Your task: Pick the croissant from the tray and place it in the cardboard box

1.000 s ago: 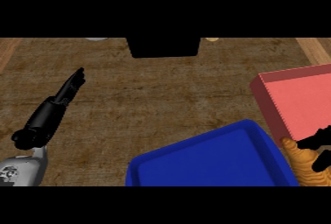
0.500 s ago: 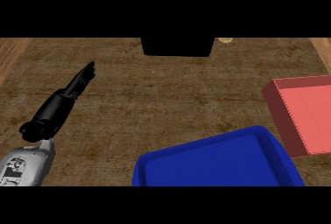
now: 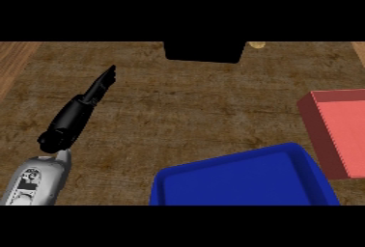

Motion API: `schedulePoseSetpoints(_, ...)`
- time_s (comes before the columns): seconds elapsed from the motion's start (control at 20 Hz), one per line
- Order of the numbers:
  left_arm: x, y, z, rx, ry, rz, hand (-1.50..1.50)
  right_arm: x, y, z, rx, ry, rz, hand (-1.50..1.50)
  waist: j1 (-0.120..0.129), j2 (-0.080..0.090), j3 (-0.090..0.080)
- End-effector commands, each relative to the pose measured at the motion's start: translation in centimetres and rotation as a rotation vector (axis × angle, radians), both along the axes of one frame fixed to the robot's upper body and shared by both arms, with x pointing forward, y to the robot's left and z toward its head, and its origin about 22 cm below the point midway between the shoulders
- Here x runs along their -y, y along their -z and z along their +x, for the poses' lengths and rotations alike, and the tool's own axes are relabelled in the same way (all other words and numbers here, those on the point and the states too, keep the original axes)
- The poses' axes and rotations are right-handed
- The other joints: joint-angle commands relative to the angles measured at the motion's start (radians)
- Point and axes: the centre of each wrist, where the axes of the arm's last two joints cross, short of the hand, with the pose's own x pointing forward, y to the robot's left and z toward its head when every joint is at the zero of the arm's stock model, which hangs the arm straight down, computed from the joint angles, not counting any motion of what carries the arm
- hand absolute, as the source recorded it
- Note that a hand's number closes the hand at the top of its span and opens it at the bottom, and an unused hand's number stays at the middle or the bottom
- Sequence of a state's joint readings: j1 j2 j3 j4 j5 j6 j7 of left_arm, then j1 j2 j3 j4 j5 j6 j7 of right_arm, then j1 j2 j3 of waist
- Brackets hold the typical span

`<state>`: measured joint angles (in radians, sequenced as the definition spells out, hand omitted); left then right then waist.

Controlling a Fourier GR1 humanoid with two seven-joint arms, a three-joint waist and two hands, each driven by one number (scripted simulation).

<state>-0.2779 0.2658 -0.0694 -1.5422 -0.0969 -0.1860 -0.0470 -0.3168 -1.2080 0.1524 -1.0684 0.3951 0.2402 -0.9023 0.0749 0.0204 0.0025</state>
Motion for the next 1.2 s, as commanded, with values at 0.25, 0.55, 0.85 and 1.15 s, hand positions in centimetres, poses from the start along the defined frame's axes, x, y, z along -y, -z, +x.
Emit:
schedulePoseSetpoints(0.25,-0.9,0.3,-0.2,-0.004,0.008,-0.018,0.0,2.1,0.6,1.2,-0.173,-0.196,0.06,-1.5,0.01,0.0,0.001)
schedulePoseSetpoints(0.55,-0.6,0.7,-0.1,-0.011,0.0,-0.014,0.0,-1.2,6.1,3.1,-0.16,-0.233,0.596,-1.5,-0.004,-0.002,0.003)
schedulePoseSetpoints(0.85,0.1,0.1,0.4,0.006,0.014,-0.016,0.0,-0.9,8.3,3.4,-0.305,-0.049,0.93,-1.5,-0.006,0.004,0.0)
schedulePoseSetpoints(1.15,0.0,0.1,0.2,0.008,0.02,-0.009,0.0,2.2,4.7,3.5,-0.308,0.09,1.095,-1.5,0.015,0.009,0.003)
